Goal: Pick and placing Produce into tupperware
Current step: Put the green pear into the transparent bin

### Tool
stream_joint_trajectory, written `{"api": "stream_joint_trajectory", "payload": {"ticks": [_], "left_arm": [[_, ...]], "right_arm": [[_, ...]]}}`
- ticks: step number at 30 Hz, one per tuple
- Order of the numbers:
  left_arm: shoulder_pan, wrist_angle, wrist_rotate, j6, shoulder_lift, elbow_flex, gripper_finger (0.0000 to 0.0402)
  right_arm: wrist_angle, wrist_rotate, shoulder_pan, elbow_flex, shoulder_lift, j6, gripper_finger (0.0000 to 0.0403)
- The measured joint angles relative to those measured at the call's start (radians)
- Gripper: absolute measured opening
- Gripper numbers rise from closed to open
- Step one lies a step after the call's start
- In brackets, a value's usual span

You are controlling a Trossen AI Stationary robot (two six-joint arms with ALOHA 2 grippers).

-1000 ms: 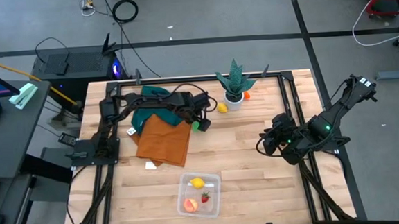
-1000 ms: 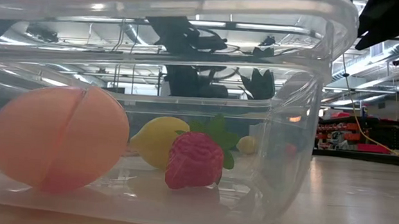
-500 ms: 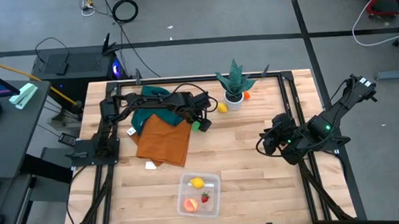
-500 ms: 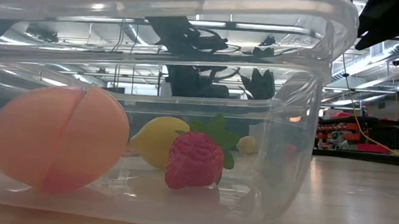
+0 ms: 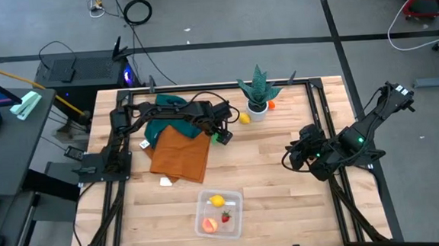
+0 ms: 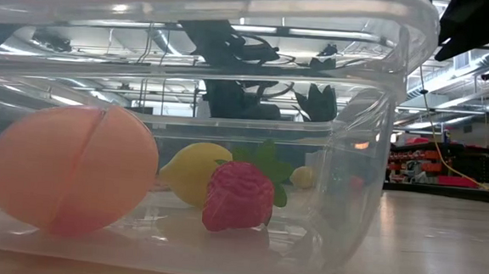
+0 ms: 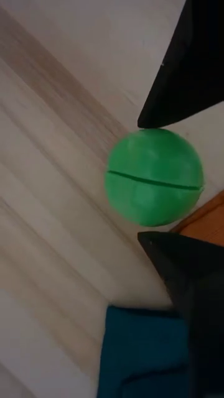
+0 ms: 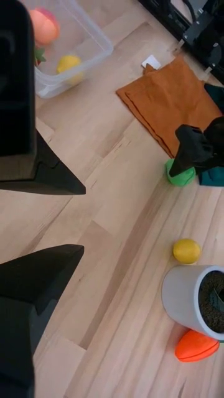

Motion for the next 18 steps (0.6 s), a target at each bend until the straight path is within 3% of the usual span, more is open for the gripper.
{"api": "stream_joint_trajectory", "payload": {"ticks": [8, 18], "left_arm": [[0.0, 0.002, -0.003, 0.001, 0.0, 0.0, 0.0238], [0.0, 0.002, -0.002, 0.0, 0.0, 0.0, 0.0237]], "right_arm": [[0.0, 0.001, 0.0, 0.0, 0.0, -0.001, 0.0108], [0.0, 0.001, 0.0, 0.0, 0.0, -0.001, 0.0108]]}}
